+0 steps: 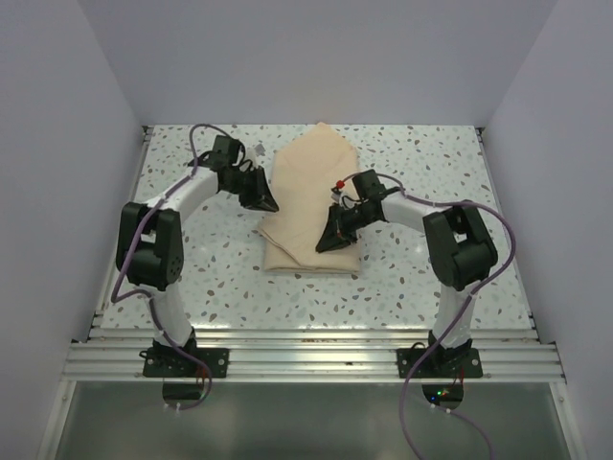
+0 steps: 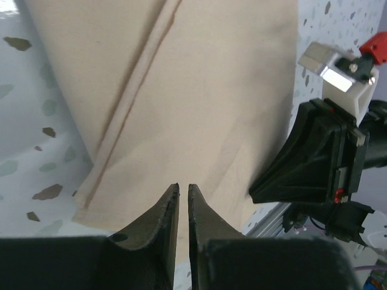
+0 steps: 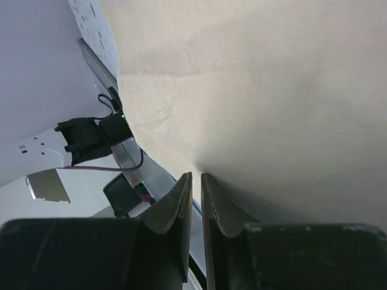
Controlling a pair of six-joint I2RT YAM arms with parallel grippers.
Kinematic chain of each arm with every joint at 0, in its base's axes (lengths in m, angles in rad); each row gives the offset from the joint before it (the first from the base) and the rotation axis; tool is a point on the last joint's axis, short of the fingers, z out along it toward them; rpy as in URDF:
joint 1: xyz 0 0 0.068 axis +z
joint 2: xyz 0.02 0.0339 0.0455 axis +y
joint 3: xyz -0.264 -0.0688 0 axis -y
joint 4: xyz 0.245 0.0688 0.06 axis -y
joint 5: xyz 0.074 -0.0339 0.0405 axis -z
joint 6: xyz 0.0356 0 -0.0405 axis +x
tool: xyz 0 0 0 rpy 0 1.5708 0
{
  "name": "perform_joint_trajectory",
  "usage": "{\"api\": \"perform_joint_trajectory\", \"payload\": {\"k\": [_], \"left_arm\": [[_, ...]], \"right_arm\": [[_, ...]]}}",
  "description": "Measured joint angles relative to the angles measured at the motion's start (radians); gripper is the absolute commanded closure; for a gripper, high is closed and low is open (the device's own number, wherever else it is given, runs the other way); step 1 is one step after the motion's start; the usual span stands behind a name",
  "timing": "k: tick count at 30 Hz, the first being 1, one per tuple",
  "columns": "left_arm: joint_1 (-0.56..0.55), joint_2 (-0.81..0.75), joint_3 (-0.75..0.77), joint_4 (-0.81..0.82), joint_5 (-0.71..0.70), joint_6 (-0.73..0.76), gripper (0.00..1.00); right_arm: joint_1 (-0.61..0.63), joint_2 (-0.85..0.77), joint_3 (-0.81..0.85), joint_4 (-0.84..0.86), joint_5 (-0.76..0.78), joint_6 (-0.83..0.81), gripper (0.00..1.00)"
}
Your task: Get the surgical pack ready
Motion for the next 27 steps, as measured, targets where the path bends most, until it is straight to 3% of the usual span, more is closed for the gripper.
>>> {"api": "perform_joint_trajectory", "payload": {"k": [5,17,27], "left_arm": [[-0.051,-0.003,-0.008,0.036,0.053,-0.042,0.86],[-0.144,0.005,-0.072,0.117,0.128,-0.095,0.87],[-0.169,0.005,-0.190,0.167,0.163,-0.101,0.88]], "right_arm": [[-0.090,-0.026,-0.026,0.007,0.001,-0.009,0.85],[-0.139,-0.087,-0.210,0.001,-0.019,-0.048,0.85],[-0.168,-0.079,0.016,-0.013,-0.021,-0.025,0.84]]}}
